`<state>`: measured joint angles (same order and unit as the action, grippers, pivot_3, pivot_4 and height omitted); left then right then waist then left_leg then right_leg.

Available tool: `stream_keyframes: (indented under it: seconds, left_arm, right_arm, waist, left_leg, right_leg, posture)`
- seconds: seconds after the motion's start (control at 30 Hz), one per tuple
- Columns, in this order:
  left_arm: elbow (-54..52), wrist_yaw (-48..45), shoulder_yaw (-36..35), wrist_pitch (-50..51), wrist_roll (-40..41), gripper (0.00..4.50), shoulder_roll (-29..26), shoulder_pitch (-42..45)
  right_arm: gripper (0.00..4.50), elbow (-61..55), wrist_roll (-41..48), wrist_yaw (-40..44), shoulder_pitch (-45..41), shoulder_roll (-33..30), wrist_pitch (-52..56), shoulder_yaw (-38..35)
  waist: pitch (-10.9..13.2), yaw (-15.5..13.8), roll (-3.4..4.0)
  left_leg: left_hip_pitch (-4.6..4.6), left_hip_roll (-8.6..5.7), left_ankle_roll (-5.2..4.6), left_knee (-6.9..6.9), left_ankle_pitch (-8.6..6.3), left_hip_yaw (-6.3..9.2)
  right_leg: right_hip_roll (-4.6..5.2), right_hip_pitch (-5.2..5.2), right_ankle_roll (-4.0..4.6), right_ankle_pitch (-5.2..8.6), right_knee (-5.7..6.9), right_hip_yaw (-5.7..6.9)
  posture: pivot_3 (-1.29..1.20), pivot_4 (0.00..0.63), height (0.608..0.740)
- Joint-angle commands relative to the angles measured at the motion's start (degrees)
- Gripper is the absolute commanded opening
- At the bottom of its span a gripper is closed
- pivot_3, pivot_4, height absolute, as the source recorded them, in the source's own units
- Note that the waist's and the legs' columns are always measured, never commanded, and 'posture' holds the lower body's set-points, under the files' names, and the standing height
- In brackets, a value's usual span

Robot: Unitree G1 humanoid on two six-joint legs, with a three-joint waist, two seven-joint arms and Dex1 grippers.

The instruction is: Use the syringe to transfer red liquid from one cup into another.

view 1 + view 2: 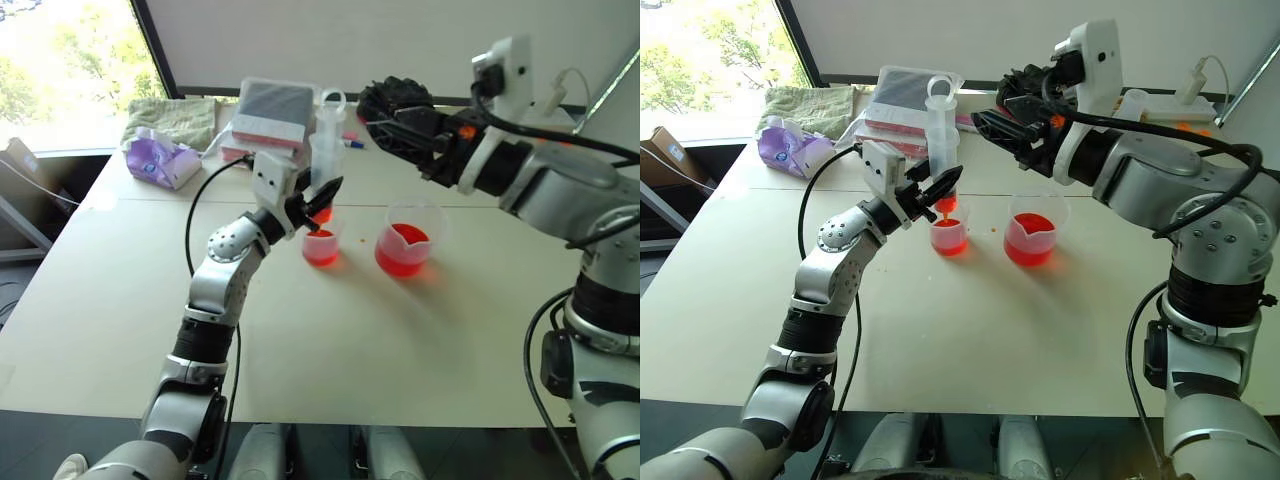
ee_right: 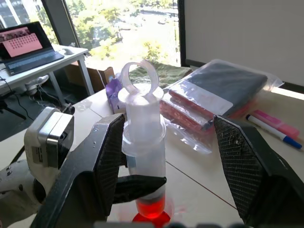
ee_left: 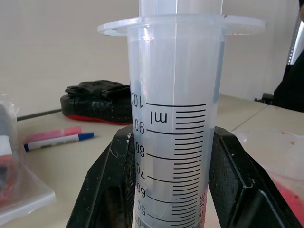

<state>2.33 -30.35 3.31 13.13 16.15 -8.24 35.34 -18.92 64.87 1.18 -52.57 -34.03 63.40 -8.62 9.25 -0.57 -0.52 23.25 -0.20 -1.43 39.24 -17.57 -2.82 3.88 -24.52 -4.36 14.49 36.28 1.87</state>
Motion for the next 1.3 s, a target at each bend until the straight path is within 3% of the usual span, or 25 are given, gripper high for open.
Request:
stream_keyframes:
  seconds: [0.03, 0.67, 0.77, 0.9, 0.93, 1.3]
  left_arm:
    - [-3.6, -0.4, 0.3, -1.0, -0.2, 1.55, -0.5, -0.4]
    - [-5.7, -0.4, 0.6, -0.7, -0.6, 1.55, -1.4, -2.6]
    - [-6.0, -0.3, 0.7, -0.7, -0.6, 1.55, -1.5, -2.9]
    - [-6.4, -0.1, 0.8, -0.5, -0.6, 1.55, -1.5, -3.1]
    - [-6.5, 0.0, 0.8, -0.4, -0.6, 1.55, -1.5, -3.1]
    - [-6.8, -0.4, 0.4, 0.3, 0.0, 1.55, -1.7, -2.8]
  right_arm:
    - [3.07, 0.5, -2.0, -1.2, -2.9, 2.3, -1.2, -0.2]
    - [3.07, 8.4, -15.6, -1.7, -8.2, 13.6, -1.8, 3.8]
    - [2.22, 8.4, -16.8, -1.3, -8.5, 14.7, -1.3, 3.7]
    - [0.24, 7.7, -17.6, -0.7, -8.5, 15.9, -0.1, 4.1]
    - [0.02, 7.4, -17.6, -0.7, -8.5, 16.1, 0.2, 4.2]
    - [0.02, 4.3, -16.0, 1.5, -8.4, 17.6, 6.7, 3.6]
  waist:
    - [0.0, 0.0, 0.00]
    - [0.0, 0.1, 0.02]
    - [0.0, 0.2, 0.02]
    - [0.0, 0.3, 0.02]
    - [0.0, 0.3, 0.02]
    - [0.0, 0.3, 0.03]
  left_leg:
    - [0.00, 0.00, 0.00, 0.00, 0.00, 0.00]
    - [0.00, -0.01, 0.01, 0.00, 0.01, -0.02]
    - [0.00, -0.01, 0.01, 0.00, 0.01, -0.03]
    - [0.00, -0.01, 0.01, 0.00, 0.01, -0.02]
    - [0.00, -0.01, 0.01, 0.00, 0.01, -0.02]
    - [0.00, -0.01, 0.02, 0.00, 0.01, -0.02]
  right_leg:
    - [0.00, 0.00, 0.00, 0.00, 0.00, 0.00]
    - [0.00, -0.03, 0.00, 0.00, 0.05, 0.00]
    - [0.00, -0.03, 0.00, 0.00, 0.05, 0.01]
    - [-0.01, -0.03, 0.00, 0.00, 0.07, 0.01]
    - [-0.01, -0.04, 0.00, 0.00, 0.07, 0.01]
    - [0.00, -0.04, 0.00, 0.00, 0.07, 0.01]
  posture:
    - [0.00, 0.150, 0.740]
    - [0.00, 0.150, 0.740]
    - [0.00, 0.150, 0.740]
    - [0.00, 0.150, 0.740]
    - [0.00, 0.150, 0.740]
    - [0.00, 0.150, 0.740]
